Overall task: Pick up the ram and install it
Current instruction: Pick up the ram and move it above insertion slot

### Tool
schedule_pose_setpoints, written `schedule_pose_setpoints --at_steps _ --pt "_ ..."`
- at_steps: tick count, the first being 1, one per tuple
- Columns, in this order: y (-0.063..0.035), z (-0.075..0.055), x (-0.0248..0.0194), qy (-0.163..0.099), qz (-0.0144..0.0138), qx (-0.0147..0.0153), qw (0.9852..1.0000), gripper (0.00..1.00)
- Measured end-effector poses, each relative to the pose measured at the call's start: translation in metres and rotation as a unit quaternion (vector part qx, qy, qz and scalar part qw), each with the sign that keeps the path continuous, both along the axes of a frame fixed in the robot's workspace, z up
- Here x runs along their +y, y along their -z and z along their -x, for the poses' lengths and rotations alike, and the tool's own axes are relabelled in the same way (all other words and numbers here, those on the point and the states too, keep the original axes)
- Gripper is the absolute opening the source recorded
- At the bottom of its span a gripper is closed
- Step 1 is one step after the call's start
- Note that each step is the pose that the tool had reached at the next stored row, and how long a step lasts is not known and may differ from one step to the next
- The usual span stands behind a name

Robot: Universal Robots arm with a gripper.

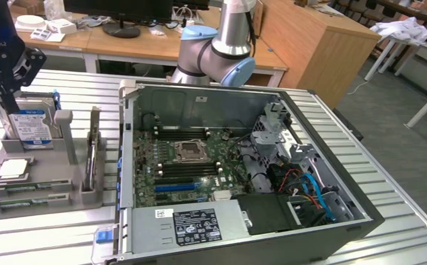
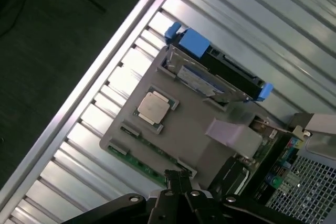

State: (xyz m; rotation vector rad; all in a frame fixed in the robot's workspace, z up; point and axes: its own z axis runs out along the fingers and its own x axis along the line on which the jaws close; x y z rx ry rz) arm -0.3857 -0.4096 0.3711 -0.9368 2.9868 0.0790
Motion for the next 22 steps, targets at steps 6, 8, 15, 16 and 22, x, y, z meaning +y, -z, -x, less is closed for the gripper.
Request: schedule_pose_setpoints --at_steps 6,8,15,16,22 --pt "0.0003 0.0000 0.0000 -0.054 0.0000 0.0000 0.9985 0.10" --pt "0.0004 0.0000 0.0000 -0.073 0.0000 0.0000 0.9974 0.10" --pt "0.0007 0.0000 0.0000 -0.136 0.0000 0.0000 0.9907 0.10" --pt "0.0008 0.0000 0.0000 -0.145 0.0000 0.0000 0.9895 0.10" --pt "0.0013 0.0000 0.0000 -0.199 0.0000 0.0000 0.9801 0.10"
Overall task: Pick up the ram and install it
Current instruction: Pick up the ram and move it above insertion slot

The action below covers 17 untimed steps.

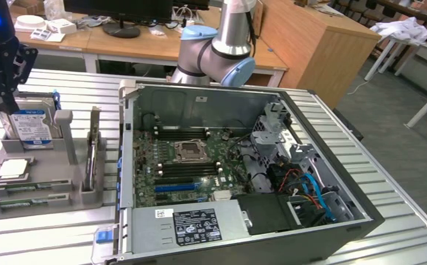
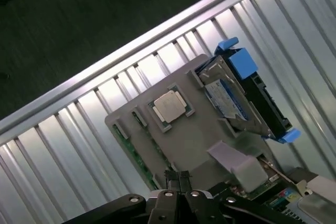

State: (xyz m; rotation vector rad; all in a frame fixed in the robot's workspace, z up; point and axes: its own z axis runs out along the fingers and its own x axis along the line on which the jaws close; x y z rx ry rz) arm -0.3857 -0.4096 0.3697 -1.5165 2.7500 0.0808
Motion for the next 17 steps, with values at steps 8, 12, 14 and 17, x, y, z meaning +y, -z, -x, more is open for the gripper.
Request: schedule_pose_setpoints --at_steps 8,12,14,17 --pt "0.0006 0.0000 0.0000 -0.072 0.0000 0.0000 0.9974 0.10" --pt "0.0008 0.0000 0.0000 -0.109 0.0000 0.0000 0.9940 0.10" --pt "0.0009 0.0000 -0.0001 -0.127 0.0000 0.0000 0.9919 0.10" --pt "0.0011 0.0000 0.0000 -0.153 0.0000 0.0000 0.9882 0.10"
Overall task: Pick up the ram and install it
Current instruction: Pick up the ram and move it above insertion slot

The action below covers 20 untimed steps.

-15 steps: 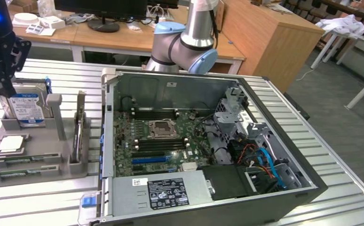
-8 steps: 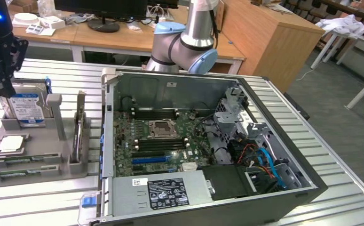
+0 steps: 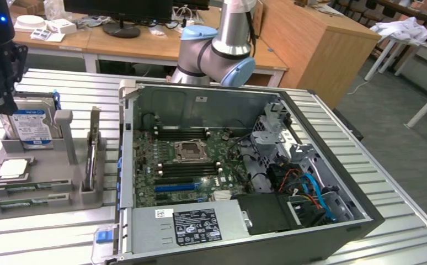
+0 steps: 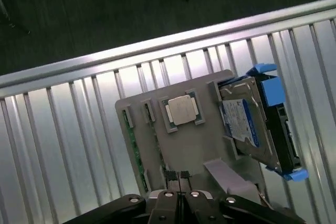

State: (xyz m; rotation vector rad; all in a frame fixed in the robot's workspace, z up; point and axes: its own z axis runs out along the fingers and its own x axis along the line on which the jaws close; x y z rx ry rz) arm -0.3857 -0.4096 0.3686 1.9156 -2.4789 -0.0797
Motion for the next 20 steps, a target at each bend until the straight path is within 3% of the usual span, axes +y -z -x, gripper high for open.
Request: schedule_pose_setpoints --at_steps 3,7,11,15,20 --pt "0.0002 0.0000 0.0000 -0.028 0.0000 0.0000 0.9996 0.10" --pt "0.0004 0.0000 0.0000 -0.064 0.0000 0.0000 0.9980 0.10" --pt "0.0007 0.0000 0.0000 -0.100 0.0000 0.0000 0.9949 0.10" --pt "0.0009 0.0000 0.0000 -0.135 0.0000 0.0000 0.9908 0.10" --pt "0.0010 0.0000 0.0000 -0.139 0.0000 0.0001 0.9903 0.10"
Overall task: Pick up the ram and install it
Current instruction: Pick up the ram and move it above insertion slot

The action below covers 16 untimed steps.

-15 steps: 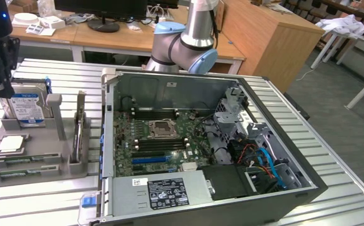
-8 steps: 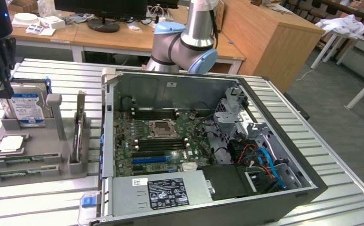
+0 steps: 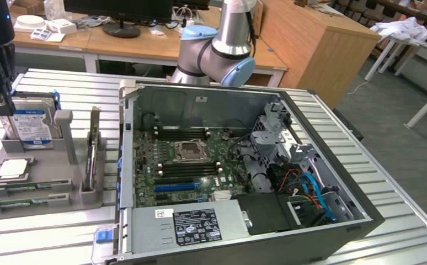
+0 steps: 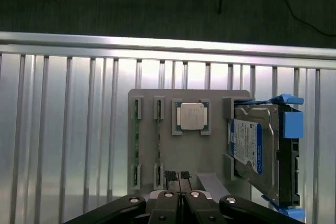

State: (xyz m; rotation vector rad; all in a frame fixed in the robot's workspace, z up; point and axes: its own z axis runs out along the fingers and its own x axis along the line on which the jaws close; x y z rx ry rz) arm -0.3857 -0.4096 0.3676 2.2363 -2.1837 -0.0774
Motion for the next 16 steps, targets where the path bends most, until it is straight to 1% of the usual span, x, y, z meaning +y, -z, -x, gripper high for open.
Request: schedule_pose_setpoints --at_steps 15,16 --pt "0.0000 -0.0002 0.0000 0.000 0.0000 0.0000 1.0000 0.10" --pt "0.0000 -0.0002 0.0000 0.000 0.0000 0.0000 1.0000 0.11"
